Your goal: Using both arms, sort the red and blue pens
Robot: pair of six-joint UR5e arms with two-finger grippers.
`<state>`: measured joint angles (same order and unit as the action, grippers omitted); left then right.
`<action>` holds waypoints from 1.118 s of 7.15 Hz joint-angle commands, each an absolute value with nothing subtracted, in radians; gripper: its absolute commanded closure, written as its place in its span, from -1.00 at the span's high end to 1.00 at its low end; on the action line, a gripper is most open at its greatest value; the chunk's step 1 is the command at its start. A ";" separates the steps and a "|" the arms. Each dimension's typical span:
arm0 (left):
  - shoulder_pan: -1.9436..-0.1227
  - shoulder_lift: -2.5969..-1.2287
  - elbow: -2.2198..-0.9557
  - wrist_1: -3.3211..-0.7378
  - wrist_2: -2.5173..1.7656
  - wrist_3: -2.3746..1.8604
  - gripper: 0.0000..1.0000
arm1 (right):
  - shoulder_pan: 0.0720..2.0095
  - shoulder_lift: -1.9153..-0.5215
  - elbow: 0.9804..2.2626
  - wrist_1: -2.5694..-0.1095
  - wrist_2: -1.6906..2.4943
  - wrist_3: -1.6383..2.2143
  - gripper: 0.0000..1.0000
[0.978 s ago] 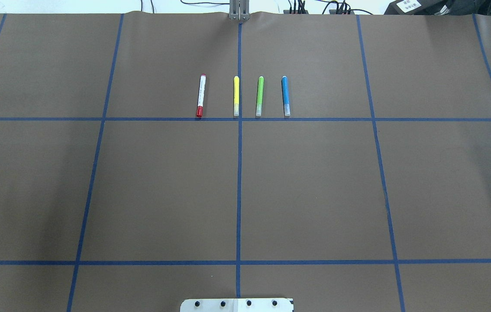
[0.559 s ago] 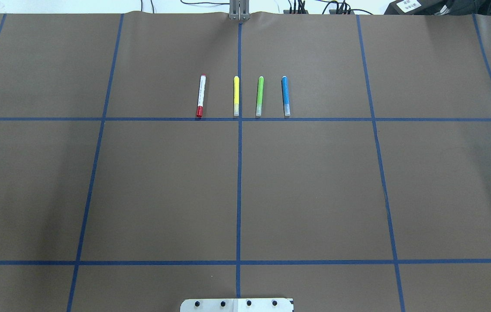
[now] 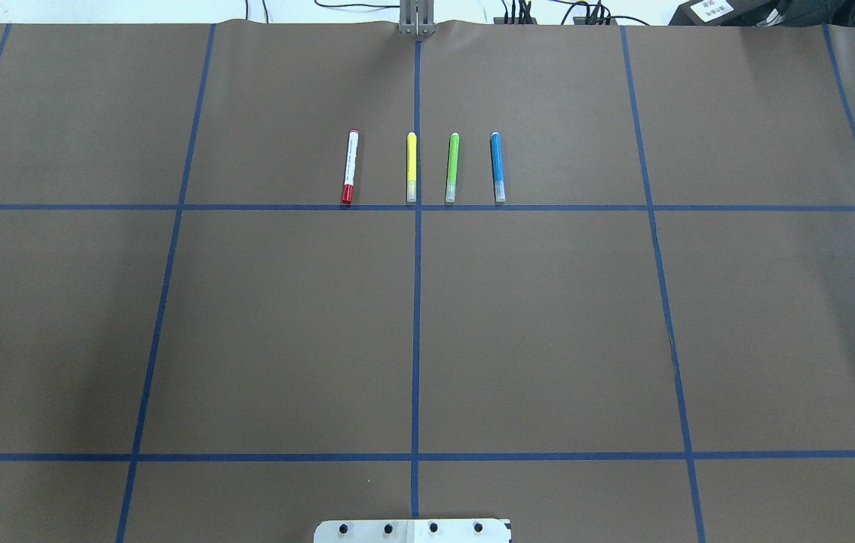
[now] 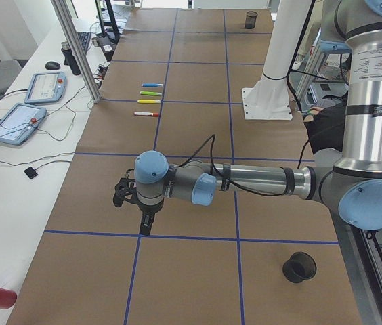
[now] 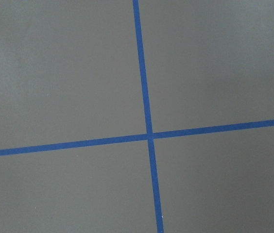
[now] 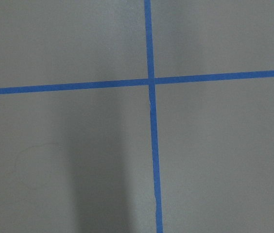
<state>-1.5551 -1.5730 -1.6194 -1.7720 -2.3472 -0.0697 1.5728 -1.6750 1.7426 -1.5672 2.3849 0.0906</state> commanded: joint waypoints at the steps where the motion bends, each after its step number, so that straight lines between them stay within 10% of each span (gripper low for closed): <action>1: -1.502 -1.616 -1.617 -1.722 -2.352 -0.074 1.00 | 1.572 -1.686 1.733 -1.523 2.387 0.089 0.99; 8: -1.009 -2.174 -1.586 -1.506 -2.194 -0.607 1.00 | 1.505 -1.638 1.743 -1.526 2.393 0.112 0.99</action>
